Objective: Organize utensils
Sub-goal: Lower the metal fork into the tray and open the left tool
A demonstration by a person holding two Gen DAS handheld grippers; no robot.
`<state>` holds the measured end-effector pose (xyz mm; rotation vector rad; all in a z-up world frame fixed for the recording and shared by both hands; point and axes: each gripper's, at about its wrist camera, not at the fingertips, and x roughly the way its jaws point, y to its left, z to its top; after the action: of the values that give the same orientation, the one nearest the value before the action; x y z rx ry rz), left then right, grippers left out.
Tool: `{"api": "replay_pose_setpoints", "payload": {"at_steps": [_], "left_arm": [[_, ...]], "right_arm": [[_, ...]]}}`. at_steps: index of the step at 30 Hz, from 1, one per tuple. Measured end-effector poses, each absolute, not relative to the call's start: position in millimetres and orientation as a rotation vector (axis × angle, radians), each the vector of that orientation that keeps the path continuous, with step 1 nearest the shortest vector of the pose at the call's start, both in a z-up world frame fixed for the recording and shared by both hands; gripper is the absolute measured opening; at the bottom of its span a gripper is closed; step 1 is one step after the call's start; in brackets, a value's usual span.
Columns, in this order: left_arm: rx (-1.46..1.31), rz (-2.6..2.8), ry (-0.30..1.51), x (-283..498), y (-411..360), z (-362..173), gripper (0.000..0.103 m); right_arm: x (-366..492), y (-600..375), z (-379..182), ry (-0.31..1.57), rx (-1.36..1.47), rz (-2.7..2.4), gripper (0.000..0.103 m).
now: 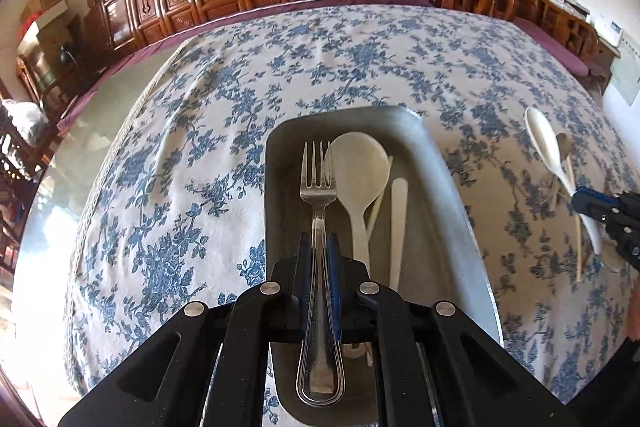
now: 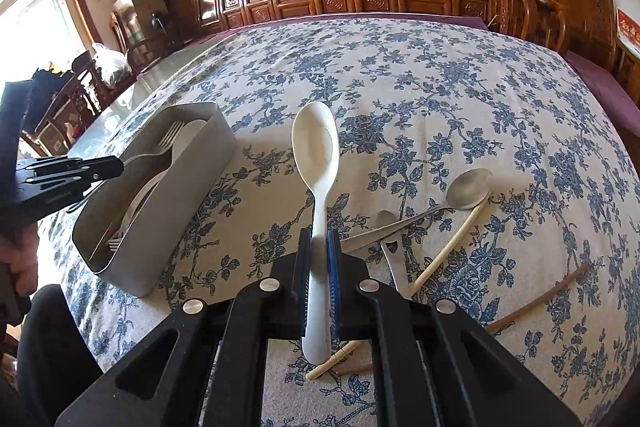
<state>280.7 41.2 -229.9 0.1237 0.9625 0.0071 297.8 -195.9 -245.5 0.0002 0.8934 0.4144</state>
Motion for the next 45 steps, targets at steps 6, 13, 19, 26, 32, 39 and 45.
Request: {"api": "replay_pose_setpoints", "payload": {"at_steps": [6, 13, 19, 26, 32, 39, 45], "left_arm": [[0.121, 0.014, 0.990, 287, 42, -241, 0.007], [0.113, 0.007, 1.036, 293, 41, -249, 0.007], [0.108, 0.001, 1.016, 291, 40, -244, 0.007], [0.068, -0.019, 0.978, 281, 45, -233, 0.010], [0.066, -0.037, 0.918, 268, 45, -220, 0.017], [0.040, -0.031, 0.869, 255, 56, -210, 0.031], [0.010, -0.022, 0.837, 249, 72, -201, 0.065]], "right_arm": [[298, -196, -245, 0.894, 0.000, 0.414, 0.010], [297, -195, -245, 0.894, -0.001, 0.417, 0.010], [296, -193, -246, 0.897, -0.004, 0.419, 0.010], [292, -190, -244, 0.894, 0.011, 0.432, 0.010], [287, -176, -239, 0.890, 0.007, 0.457, 0.010], [283, -160, -237, 0.894, -0.006, 0.476, 0.010], [284, -146, -233, 0.899, 0.002, 0.498, 0.010]]}}
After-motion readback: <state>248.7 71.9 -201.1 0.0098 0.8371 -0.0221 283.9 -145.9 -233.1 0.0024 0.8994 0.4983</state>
